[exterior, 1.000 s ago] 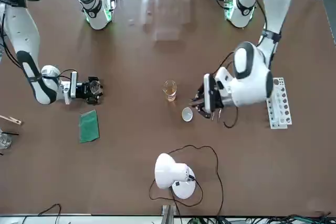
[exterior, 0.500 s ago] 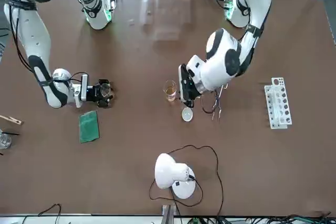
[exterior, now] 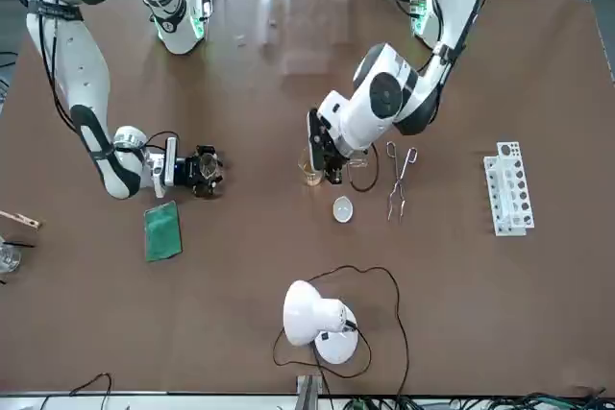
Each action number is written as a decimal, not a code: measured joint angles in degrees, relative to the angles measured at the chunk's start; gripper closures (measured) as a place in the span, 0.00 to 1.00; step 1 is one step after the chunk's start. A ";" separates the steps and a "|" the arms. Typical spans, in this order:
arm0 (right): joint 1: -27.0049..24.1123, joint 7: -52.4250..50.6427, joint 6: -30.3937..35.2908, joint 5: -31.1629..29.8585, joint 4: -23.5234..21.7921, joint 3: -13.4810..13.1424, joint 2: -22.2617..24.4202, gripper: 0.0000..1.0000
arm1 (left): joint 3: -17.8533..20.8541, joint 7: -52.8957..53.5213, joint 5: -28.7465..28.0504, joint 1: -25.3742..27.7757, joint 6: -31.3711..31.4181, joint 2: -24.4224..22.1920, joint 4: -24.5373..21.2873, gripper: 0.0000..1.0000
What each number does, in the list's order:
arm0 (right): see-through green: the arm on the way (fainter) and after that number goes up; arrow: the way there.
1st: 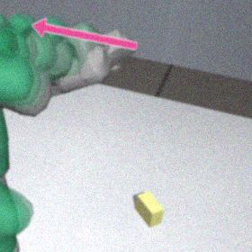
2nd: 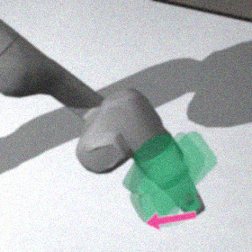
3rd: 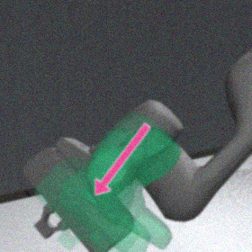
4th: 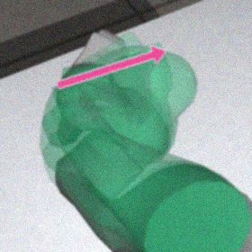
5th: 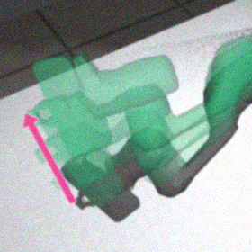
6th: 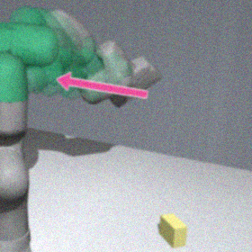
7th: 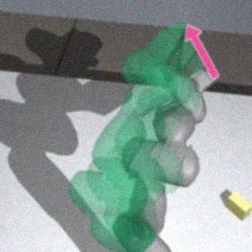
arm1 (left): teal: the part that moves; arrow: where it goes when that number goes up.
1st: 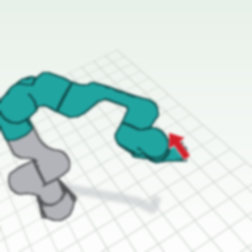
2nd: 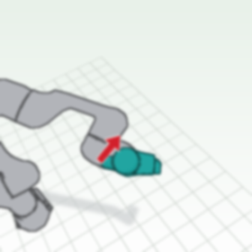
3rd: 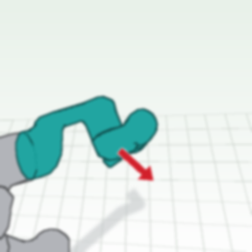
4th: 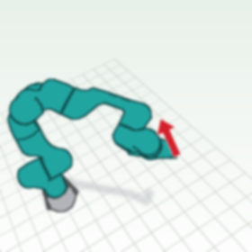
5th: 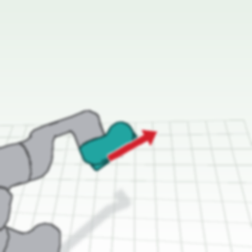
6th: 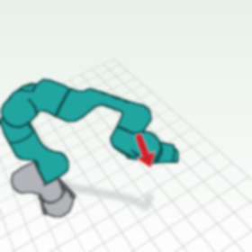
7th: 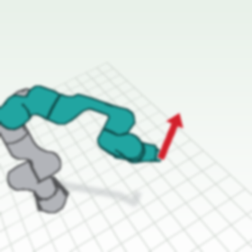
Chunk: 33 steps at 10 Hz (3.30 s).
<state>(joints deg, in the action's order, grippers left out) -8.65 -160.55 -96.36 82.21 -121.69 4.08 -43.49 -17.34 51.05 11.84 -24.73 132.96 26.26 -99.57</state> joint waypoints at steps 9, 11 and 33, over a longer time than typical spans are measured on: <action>6.65 0.00 -0.82 10.28 -0.33 -0.09 0.00 0.61 | 0.03 -10.55 -11.58 -3.72 -0.23 1.10 -2.69 0.79; 7.71 0.00 -0.92 11.45 -0.34 -0.09 0.00 0.61 | 0.03 -12.23 -13.22 -4.12 -0.22 1.59 -2.70 0.79; 8.12 -0.03 -1.09 11.94 -0.35 -0.55 -0.18 0.61 | 2.08 -26.63 -33.70 -12.02 -11.88 6.45 5.10 0.79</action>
<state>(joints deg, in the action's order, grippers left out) -0.53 -160.58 -97.44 94.15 -122.04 3.53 -43.67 -15.26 24.42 -21.87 -36.76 121.08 32.71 -94.47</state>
